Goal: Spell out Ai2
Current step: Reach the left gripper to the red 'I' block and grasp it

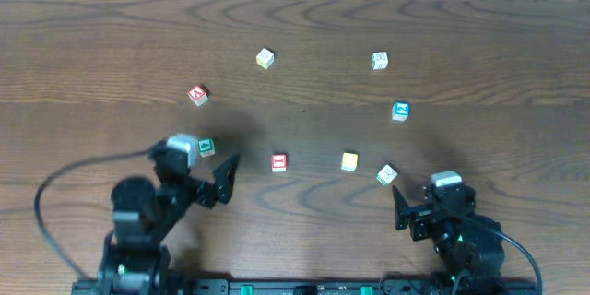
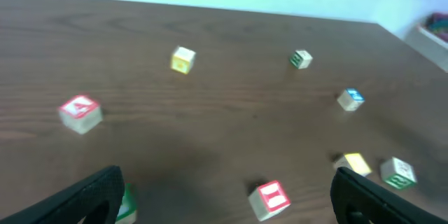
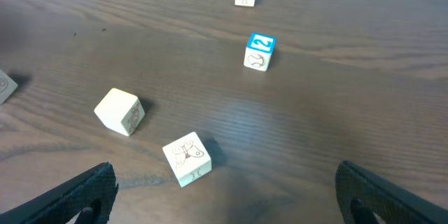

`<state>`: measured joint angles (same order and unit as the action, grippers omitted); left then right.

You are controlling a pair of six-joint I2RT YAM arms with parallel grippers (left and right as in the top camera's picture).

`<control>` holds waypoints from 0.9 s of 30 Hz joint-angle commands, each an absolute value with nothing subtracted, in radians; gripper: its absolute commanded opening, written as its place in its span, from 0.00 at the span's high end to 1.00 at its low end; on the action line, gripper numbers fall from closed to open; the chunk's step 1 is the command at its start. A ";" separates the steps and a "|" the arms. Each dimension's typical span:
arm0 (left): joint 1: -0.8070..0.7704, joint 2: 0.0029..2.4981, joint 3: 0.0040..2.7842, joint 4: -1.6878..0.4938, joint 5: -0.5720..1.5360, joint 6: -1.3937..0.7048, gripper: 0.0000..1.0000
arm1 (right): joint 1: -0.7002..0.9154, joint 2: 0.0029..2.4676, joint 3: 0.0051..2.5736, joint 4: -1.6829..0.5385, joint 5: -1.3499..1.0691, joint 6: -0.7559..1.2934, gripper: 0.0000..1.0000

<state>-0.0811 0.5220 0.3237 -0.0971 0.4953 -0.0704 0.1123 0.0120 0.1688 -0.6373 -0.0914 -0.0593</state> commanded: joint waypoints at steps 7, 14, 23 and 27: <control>-0.343 1.023 0.656 -0.194 0.297 -0.060 0.05 | 0.105 0.006 0.156 -0.640 -0.101 -0.057 0.01; -0.510 1.246 0.856 -0.382 0.091 -0.187 0.05 | 0.105 0.006 0.156 -0.640 -0.101 -0.057 0.01; -0.577 1.382 0.886 -0.366 0.159 -0.211 0.05 | 0.105 0.006 0.156 -0.640 -0.102 -0.057 0.01; -0.577 1.414 0.886 -0.389 0.176 -0.207 0.05 | 0.105 0.006 0.156 -0.640 -0.101 -0.057 0.01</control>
<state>-0.5735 1.3960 0.8684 -0.3759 0.1581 -0.1921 0.1123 0.0109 0.1688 -0.6373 -0.0940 -0.0593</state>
